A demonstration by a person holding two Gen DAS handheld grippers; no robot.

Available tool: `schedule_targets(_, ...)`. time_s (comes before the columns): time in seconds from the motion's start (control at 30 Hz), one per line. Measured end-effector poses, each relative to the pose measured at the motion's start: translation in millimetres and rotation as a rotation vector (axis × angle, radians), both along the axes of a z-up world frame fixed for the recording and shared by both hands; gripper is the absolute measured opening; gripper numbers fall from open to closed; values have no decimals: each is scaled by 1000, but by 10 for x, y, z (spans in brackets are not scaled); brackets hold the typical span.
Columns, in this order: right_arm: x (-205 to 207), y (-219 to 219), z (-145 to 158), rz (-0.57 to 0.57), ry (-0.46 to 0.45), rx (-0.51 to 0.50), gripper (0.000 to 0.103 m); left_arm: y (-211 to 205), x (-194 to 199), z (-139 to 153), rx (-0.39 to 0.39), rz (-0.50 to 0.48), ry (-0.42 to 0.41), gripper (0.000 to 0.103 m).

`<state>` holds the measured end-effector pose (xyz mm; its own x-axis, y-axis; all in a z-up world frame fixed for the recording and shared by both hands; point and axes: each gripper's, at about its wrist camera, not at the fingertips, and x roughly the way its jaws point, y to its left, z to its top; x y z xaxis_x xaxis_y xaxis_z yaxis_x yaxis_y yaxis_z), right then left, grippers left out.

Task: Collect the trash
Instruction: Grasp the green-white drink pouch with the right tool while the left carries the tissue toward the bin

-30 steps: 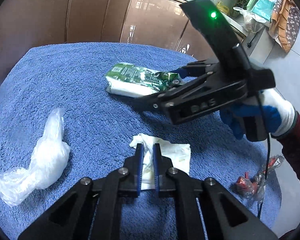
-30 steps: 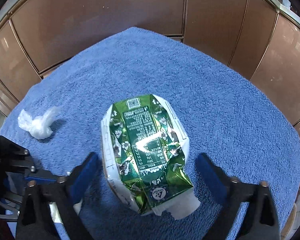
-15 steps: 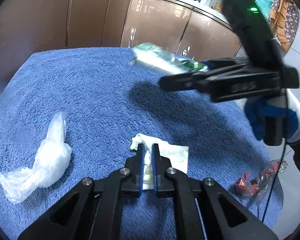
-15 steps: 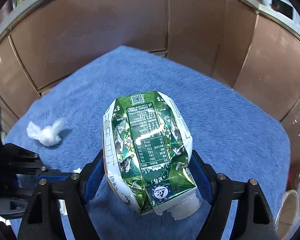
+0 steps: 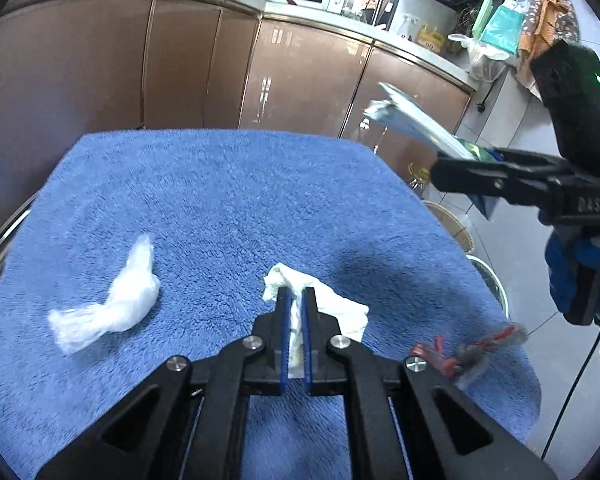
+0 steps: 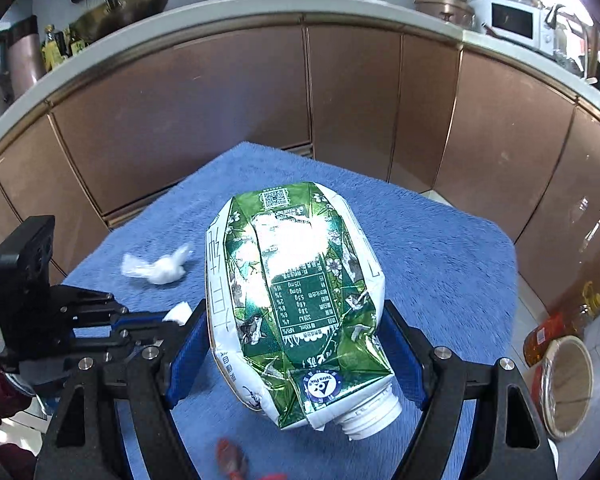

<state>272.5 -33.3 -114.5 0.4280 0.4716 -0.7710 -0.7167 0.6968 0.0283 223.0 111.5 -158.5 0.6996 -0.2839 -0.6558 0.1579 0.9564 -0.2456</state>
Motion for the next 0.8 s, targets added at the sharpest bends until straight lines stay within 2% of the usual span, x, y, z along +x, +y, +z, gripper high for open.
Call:
schedule_targets(0.23,-408,-371,250,-60,-41,60,78,-134,-279,383,27,-10,-54,4)
schedule_targets(0.37,-563,-671,357,-114,-62,79,78,-351,-417,585,39,-40,-82,4)
schedule_targets(0.53,-673,-1134,516,-206,-94,105,78,-672,-439,792,38,-90,-102,4)
schedule_targets(0.8,-833,-1901,685,-383,-137,134,78,-1457,-212,1064,26,-216,-117,4)
